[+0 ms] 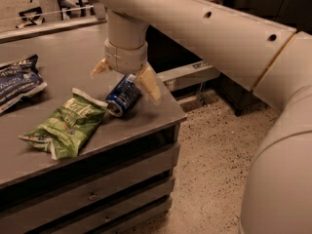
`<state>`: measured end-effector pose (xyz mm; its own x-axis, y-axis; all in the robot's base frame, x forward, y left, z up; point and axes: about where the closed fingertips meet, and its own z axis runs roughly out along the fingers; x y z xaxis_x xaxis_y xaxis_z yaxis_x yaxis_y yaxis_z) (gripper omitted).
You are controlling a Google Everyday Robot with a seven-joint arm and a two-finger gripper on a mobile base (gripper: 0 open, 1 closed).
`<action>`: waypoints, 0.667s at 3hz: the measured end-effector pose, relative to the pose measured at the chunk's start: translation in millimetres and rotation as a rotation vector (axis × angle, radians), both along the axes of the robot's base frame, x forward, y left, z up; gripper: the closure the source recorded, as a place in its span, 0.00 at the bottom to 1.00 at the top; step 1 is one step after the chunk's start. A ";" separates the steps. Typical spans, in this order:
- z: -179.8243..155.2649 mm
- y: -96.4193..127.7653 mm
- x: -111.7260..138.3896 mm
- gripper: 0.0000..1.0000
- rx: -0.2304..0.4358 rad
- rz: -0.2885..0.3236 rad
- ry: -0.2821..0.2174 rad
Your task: Knock pepsi can over
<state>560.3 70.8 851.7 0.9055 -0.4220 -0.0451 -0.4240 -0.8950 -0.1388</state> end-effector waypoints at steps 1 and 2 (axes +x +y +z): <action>24.4 -12.1 -16.8 0.00 0.101 -0.015 -0.043; 66.6 -39.4 -44.5 0.00 0.277 -0.044 -0.159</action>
Offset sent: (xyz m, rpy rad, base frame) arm -0.0577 -0.1465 0.1434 0.5628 -0.4106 -0.2331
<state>515.8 31.4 918.2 0.8917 -0.4521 -0.0225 -0.4144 -0.7955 -0.4420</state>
